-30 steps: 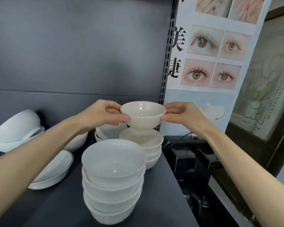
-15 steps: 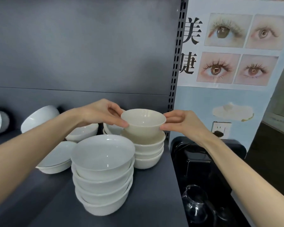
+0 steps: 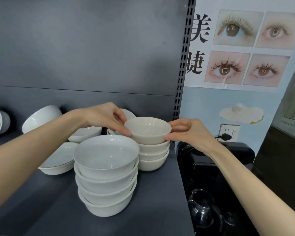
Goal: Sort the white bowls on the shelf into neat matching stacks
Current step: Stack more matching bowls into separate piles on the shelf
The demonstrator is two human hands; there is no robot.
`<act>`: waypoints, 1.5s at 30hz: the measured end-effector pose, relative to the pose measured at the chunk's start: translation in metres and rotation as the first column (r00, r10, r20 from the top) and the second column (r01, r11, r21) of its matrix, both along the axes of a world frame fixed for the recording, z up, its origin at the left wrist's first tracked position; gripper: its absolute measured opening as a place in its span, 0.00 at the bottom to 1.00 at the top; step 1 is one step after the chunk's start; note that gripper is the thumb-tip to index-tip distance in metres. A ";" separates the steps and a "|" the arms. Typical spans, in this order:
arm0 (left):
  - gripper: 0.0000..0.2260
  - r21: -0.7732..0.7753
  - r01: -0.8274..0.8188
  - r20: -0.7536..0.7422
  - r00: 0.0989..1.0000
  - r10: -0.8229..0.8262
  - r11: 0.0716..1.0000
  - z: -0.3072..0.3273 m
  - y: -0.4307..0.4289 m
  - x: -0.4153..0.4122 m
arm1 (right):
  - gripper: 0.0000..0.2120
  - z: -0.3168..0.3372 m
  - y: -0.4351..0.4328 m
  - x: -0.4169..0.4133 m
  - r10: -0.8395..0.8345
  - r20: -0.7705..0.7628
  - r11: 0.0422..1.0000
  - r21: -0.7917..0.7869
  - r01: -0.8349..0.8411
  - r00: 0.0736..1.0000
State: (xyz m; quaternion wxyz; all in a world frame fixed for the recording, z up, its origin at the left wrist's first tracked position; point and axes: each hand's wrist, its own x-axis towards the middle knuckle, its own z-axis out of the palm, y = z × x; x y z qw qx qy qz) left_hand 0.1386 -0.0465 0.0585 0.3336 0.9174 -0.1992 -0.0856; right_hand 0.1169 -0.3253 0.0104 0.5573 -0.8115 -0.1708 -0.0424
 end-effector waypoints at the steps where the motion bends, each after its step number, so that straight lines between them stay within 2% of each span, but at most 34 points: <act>1: 0.34 0.004 0.003 0.002 1.000 -0.003 1.000 0.000 0.000 0.000 | 0.15 0.000 0.000 0.000 -0.001 -0.002 1.000 -0.005 0.001 1.000; 8: 0.26 0.041 0.008 -0.022 1.000 -0.007 0.999 -0.001 -0.003 -0.004 | 0.14 0.000 -0.003 0.000 -0.001 -0.009 0.999 -0.049 0.001 1.000; 15: 0.17 0.104 -0.008 -0.011 1.000 0.009 0.995 0.002 -0.007 -0.007 | 0.17 0.005 -0.006 0.001 0.030 -0.037 0.993 -0.114 -0.035 0.999; 18: 0.17 0.180 -0.020 0.008 1.000 0.019 0.983 0.004 -0.007 -0.010 | 0.20 0.009 -0.007 0.002 0.031 -0.042 0.980 -0.193 -0.038 0.999; 21: 0.26 0.238 -0.065 0.030 0.998 0.059 0.969 0.008 -0.007 -0.012 | 0.29 0.016 -0.006 0.002 0.009 -0.035 0.956 -0.293 -0.019 0.999; 24: 0.32 0.209 -0.136 0.081 0.989 0.121 0.969 0.015 -0.004 -0.016 | 0.31 0.027 -0.001 0.000 0.016 0.029 0.931 -0.365 -0.005 0.999; 28: 0.22 0.205 -0.198 0.208 0.966 0.155 0.958 0.028 0.000 -0.025 | 0.26 0.044 0.011 0.003 0.034 0.154 0.896 -0.441 0.038 0.988; 31: 0.21 0.180 -0.246 0.306 0.934 0.184 0.952 0.037 0.007 -0.036 | 0.24 0.057 0.027 0.008 0.065 0.244 0.854 -0.516 0.072 0.968; 37: 0.20 0.222 -0.382 0.514 0.828 0.226 0.897 0.046 0.048 -0.067 | 0.22 0.077 0.076 0.008 0.151 0.372 0.819 -0.566 0.095 0.916; 45: 0.22 0.283 -0.507 0.592 0.760 0.268 0.814 0.035 0.130 -0.107 | 0.22 0.085 0.156 -0.010 0.218 0.425 0.764 -0.634 0.118 0.879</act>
